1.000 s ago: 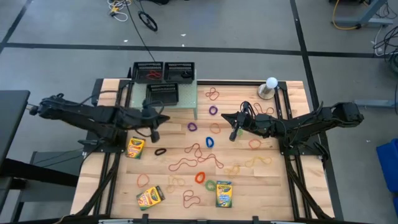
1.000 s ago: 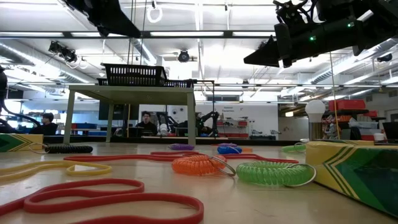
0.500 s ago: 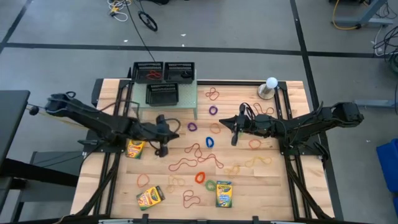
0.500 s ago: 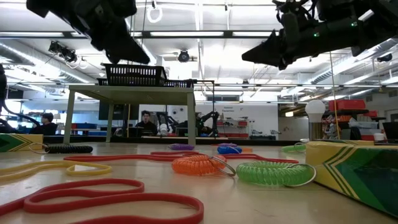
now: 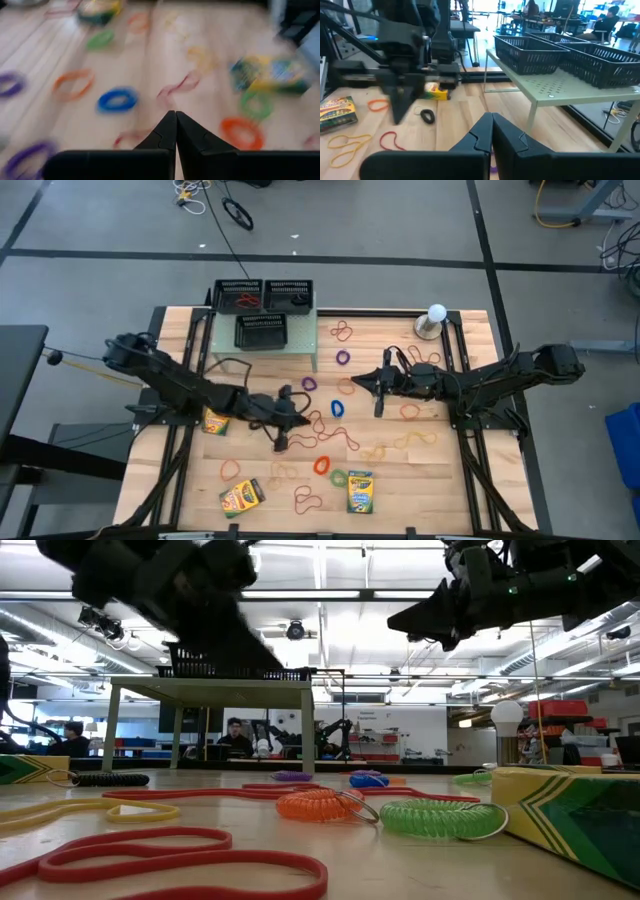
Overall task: Pick & Place Office Desk Supplies
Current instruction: Put the yellow rubber band into the top left black bin on the shelf
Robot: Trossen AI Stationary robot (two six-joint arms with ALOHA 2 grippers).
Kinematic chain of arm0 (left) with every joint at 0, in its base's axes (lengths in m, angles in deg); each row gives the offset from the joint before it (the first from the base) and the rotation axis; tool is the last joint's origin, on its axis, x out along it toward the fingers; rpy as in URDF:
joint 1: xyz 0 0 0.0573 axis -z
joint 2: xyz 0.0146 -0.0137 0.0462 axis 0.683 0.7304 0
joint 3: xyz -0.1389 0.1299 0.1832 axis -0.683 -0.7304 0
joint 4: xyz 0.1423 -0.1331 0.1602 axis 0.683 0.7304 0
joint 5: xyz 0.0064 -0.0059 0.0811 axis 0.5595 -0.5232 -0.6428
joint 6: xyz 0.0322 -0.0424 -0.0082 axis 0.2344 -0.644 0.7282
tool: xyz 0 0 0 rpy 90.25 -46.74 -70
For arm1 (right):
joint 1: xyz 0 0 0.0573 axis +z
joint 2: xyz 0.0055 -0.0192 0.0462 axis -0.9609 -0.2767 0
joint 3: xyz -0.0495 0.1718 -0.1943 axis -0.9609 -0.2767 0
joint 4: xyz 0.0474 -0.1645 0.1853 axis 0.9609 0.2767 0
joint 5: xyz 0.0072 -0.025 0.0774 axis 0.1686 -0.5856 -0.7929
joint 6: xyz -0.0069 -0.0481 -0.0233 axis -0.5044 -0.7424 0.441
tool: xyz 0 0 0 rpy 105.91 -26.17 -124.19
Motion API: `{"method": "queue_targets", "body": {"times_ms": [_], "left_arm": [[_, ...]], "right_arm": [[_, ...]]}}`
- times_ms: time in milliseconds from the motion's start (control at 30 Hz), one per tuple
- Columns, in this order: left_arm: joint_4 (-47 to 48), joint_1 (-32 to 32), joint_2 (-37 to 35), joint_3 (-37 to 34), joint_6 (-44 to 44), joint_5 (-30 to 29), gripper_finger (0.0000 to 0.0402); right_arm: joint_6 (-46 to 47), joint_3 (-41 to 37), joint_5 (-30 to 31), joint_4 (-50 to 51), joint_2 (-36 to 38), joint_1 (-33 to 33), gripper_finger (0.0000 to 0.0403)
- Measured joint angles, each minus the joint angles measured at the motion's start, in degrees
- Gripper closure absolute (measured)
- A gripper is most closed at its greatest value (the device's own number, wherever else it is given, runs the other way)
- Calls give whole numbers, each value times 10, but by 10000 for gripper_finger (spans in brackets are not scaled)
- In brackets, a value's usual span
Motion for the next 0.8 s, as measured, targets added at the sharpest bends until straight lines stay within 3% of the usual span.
{"method": "queue_targets", "body": {"times_ms": [167, 467, 633, 800], "left_arm": [[-115, 10, 68, 0, 8, 7, 394], [-228, 12, 151, 0, 18, -16, 393], [-325, 14, 167, -36, 26, -40, 393], [-425, 9, 170, -93, 4, -70, 393]], "right_arm": [[-2, 0, 0, -8, 0, 6, 389], [4, 9, 0, -22, 0, 35, 397], [12, 41, 34, 60, 0, 69, 399], [35, 98, 84, 212, 0, 99, 395]]}}
